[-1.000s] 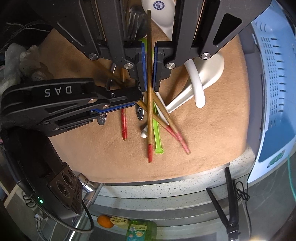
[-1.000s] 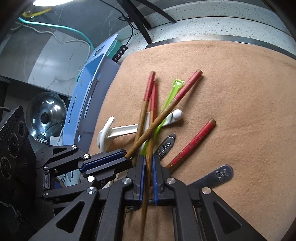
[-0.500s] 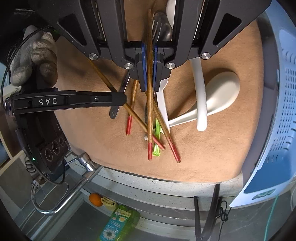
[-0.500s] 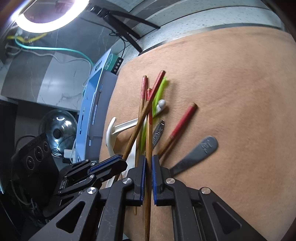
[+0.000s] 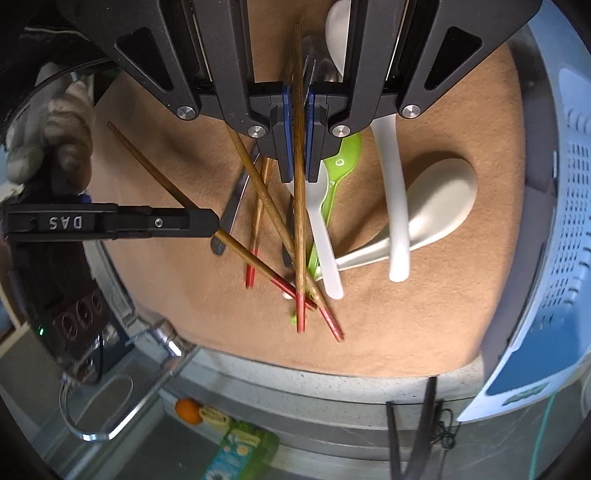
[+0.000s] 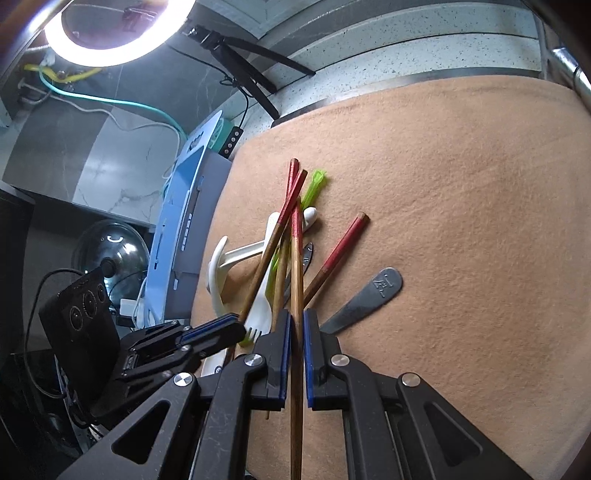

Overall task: Organize utensils
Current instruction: 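Lift the chopsticks with the right tool and carry them toward the blue drainer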

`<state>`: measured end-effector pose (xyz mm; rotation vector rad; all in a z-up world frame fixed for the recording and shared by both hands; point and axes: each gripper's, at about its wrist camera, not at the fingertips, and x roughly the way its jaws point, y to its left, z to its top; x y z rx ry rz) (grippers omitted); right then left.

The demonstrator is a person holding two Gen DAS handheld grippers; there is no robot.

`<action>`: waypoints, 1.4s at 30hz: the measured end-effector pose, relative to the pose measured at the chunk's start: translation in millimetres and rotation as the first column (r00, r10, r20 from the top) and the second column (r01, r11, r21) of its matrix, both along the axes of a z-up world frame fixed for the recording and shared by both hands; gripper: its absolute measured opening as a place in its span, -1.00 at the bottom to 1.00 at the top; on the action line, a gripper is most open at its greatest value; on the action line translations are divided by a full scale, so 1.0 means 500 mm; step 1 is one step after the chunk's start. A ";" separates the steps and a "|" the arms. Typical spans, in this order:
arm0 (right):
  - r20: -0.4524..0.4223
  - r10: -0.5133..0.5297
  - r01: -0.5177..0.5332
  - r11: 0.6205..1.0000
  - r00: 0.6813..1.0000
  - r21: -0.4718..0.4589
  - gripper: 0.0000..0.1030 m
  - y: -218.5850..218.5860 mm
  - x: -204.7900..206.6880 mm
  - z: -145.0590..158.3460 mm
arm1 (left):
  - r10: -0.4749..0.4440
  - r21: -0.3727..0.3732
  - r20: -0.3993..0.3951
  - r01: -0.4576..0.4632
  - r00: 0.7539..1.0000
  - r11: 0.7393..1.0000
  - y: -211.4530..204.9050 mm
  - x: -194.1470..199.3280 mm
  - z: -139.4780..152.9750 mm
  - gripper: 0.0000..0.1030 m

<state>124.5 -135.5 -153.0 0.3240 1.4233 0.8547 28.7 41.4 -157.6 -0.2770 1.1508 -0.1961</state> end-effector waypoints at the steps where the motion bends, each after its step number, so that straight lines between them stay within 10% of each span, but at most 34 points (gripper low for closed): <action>1: -0.001 0.002 -0.002 1.000 1.000 -0.003 -0.88 0.001 -0.001 -0.002 | -0.010 0.008 -0.006 0.010 1.000 1.000 -0.004 0.005 -0.001 -0.90; 11: -0.002 0.027 -0.027 0.999 1.000 -0.033 -0.88 0.019 -0.007 -0.018 | -0.109 0.134 -0.041 0.114 0.993 0.984 -0.046 0.051 -0.009 -0.89; 27: -0.033 -0.018 0.019 0.999 0.999 0.030 -0.88 -0.024 -0.004 0.017 | 0.067 -0.169 0.049 -0.058 0.997 0.984 0.023 0.005 0.036 -0.90; 42: 0.072 -0.015 0.008 0.996 0.997 0.092 -0.88 0.045 0.012 0.126 | 0.250 -0.126 0.156 -0.232 0.956 0.965 0.163 -0.062 0.111 -0.90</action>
